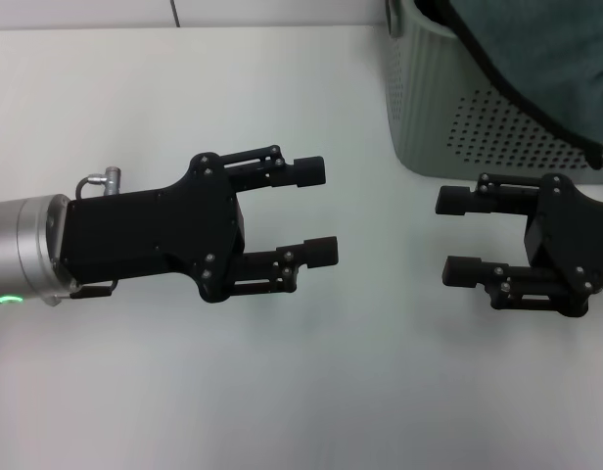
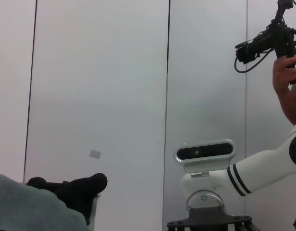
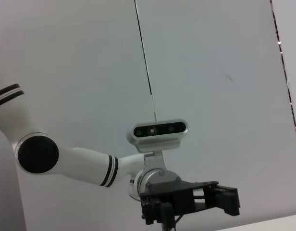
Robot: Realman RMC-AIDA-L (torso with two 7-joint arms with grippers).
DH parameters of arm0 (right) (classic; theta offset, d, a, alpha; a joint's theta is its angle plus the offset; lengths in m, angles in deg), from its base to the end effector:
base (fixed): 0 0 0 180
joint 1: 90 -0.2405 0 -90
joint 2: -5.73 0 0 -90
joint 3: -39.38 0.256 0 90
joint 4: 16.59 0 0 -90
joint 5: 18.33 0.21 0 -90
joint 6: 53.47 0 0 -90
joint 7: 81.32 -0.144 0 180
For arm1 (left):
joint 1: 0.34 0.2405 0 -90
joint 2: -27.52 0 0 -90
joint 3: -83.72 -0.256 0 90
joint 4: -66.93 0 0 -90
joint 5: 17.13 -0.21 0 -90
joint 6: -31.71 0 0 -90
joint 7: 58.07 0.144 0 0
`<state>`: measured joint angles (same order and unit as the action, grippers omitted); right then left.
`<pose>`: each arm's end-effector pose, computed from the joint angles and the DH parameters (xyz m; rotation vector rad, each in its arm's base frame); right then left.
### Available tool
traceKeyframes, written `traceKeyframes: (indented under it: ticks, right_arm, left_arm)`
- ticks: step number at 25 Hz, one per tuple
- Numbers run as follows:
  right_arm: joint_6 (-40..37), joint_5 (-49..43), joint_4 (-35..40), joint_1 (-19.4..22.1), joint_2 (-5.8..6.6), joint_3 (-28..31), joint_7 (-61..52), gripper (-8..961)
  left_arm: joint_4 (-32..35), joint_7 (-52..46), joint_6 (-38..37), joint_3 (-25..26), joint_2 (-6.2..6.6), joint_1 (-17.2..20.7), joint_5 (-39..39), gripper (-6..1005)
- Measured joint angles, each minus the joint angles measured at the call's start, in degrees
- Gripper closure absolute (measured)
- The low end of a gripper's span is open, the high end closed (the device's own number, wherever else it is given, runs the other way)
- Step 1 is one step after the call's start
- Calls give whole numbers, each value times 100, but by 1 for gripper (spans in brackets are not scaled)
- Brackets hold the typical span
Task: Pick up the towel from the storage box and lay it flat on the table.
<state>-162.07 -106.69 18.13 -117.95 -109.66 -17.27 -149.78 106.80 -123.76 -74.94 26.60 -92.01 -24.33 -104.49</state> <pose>0.2141 0.2899 0.0189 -2.8628 0.1564 1.2627 -0.2097 0.2791 0.0052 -2.7825 -0.0918 -1.2818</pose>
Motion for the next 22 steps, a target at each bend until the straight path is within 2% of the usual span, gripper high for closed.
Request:
traceKeyframes:
  ticks: [22]
  right_arm:
    - [0, 0, 0, 0, 0, 0, 0, 298]
  left_arm:
    - [0, 0, 0, 0, 0, 0, 0, 273]
